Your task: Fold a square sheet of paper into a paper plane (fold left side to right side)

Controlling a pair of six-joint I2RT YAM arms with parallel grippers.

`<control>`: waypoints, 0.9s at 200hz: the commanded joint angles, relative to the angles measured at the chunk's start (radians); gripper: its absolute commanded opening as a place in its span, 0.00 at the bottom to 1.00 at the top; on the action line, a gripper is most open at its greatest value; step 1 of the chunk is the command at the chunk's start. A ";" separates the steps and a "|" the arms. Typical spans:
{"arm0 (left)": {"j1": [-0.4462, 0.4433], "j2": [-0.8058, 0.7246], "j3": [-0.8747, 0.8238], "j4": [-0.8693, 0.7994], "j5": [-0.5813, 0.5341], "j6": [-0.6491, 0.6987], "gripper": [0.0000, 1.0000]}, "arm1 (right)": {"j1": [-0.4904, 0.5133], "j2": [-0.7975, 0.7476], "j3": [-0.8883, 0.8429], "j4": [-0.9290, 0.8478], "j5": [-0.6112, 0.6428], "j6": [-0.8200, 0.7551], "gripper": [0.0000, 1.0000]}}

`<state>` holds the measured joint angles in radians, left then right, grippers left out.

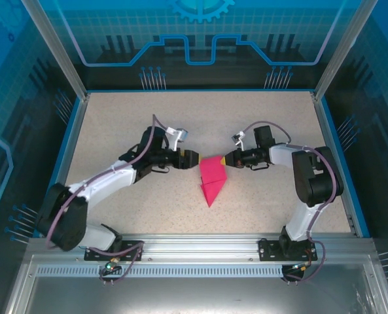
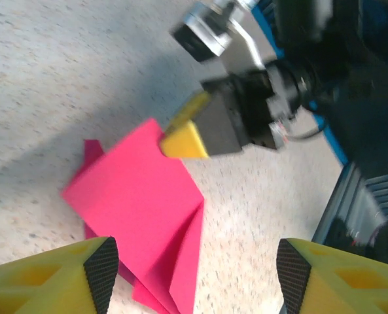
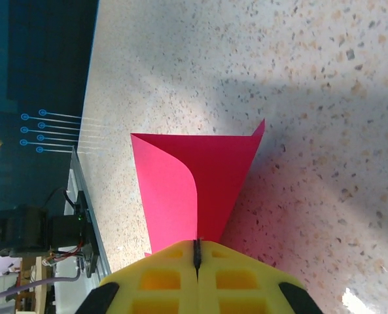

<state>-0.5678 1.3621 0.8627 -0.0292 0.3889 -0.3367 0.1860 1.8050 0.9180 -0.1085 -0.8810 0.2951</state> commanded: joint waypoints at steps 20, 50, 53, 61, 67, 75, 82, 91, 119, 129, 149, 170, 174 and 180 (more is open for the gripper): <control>-0.253 -0.006 0.031 -0.281 -0.387 0.010 0.70 | 0.046 -0.034 0.022 -0.102 0.061 0.080 0.00; -0.377 0.092 0.107 -0.350 -0.570 -0.045 0.74 | 0.062 -0.034 0.053 -0.155 0.099 0.130 0.00; -0.384 0.103 0.116 -0.359 -0.582 -0.048 0.74 | 0.065 -0.033 0.056 -0.159 0.102 0.134 0.00; -0.408 0.136 0.149 -0.386 -0.613 -0.054 0.75 | 0.072 -0.035 0.061 -0.167 0.110 0.143 0.00; -0.424 0.163 0.173 -0.403 -0.636 -0.056 0.75 | 0.076 -0.035 0.066 -0.174 0.117 0.149 0.00; -0.441 0.196 0.203 -0.420 -0.661 -0.059 0.75 | 0.083 -0.036 0.071 -0.181 0.131 0.154 0.00; -0.456 0.224 0.228 -0.438 -0.678 -0.061 0.76 | 0.088 -0.036 0.073 -0.183 0.135 0.160 0.00; -0.473 0.260 0.257 -0.459 -0.702 -0.067 0.76 | 0.092 -0.035 0.076 -0.183 0.140 0.170 0.00; -0.516 0.371 0.355 -0.545 -0.786 -0.083 0.77 | 0.100 -0.036 0.077 -0.178 0.154 0.191 0.00; -0.532 0.412 0.390 -0.587 -0.824 -0.090 0.77 | 0.101 -0.035 0.077 -0.178 0.156 0.195 0.00; -0.552 0.479 0.449 -0.662 -0.893 -0.106 0.77 | 0.103 -0.036 0.079 -0.176 0.159 0.201 0.00; -0.563 0.522 0.471 -0.683 -0.919 -0.121 0.77 | 0.107 -0.030 0.079 -0.170 0.160 0.207 0.00; -0.565 0.526 0.473 -0.683 -0.921 -0.125 0.76 | 0.107 -0.028 0.079 -0.169 0.159 0.208 0.00; -0.566 0.532 0.473 -0.683 -0.921 -0.126 0.76 | 0.109 -0.026 0.080 -0.169 0.159 0.208 0.00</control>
<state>-1.1229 1.8641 1.3025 -0.6212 -0.4526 -0.4240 0.2764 1.7931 0.9733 -0.2550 -0.7311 0.4843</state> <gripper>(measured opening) 0.766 0.045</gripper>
